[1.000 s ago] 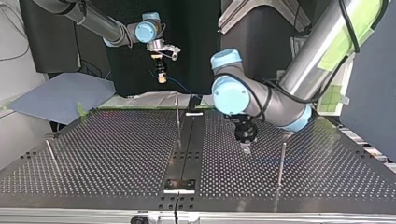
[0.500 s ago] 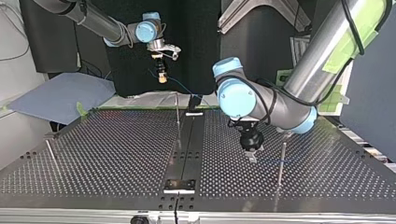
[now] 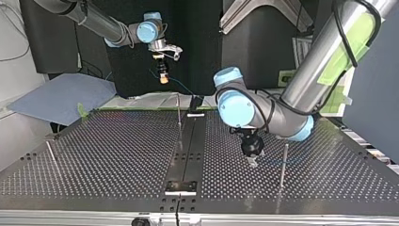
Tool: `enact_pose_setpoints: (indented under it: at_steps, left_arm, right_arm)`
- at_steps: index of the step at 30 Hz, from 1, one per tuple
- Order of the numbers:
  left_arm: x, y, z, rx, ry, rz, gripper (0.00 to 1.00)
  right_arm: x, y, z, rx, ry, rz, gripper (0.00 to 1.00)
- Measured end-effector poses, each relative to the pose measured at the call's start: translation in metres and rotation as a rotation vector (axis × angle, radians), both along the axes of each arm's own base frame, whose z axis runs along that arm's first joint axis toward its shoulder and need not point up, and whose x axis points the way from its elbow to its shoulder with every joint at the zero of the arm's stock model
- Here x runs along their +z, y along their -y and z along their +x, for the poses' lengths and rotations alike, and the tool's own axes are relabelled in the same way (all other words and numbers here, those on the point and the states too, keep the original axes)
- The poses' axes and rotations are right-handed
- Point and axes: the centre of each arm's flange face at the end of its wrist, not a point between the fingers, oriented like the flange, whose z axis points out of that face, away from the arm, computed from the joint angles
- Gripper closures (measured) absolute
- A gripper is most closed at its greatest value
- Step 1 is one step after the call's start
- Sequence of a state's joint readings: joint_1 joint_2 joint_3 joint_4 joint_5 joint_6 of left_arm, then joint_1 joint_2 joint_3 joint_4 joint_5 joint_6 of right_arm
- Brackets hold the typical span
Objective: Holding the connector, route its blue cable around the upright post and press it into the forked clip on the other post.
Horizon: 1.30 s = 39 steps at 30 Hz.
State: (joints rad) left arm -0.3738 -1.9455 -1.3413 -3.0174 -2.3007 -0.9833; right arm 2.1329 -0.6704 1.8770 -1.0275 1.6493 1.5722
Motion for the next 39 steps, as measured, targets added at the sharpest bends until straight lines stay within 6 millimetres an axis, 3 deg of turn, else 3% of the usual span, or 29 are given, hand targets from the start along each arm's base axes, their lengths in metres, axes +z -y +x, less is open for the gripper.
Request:
enact_pose_setpoints:
  at_steps: [5, 12, 19, 33, 39]
  left_arm:
    - [0.003, -0.002, 0.006, 0.004, 0.010, -0.005, 0.00]
    - [-0.023, -0.001, 0.018, 0.007, -0.037, 0.010, 0.00]
    - [-0.029, -0.009, 0.028, 0.019, -0.037, 0.005, 0.00]
    - [-0.103, -0.005, 0.047, 0.021, -0.151, 0.048, 0.00]
    - [-0.119, -0.006, 0.049, 0.023, -0.176, 0.057, 0.00]
  right_arm:
    - [0.000, 0.000, 0.000, 0.000, 0.000, 0.000, 1.00]
    - [0.000, 0.000, 0.000, 0.000, -0.001, 0.001, 1.00]
    - [0.000, 0.000, 0.000, 0.000, -0.001, 0.001, 1.00]
    - [-0.001, -0.001, 0.000, 0.002, -0.006, 0.008, 1.00]
    - [-0.001, -0.002, 0.000, 0.003, -0.008, 0.011, 1.00]
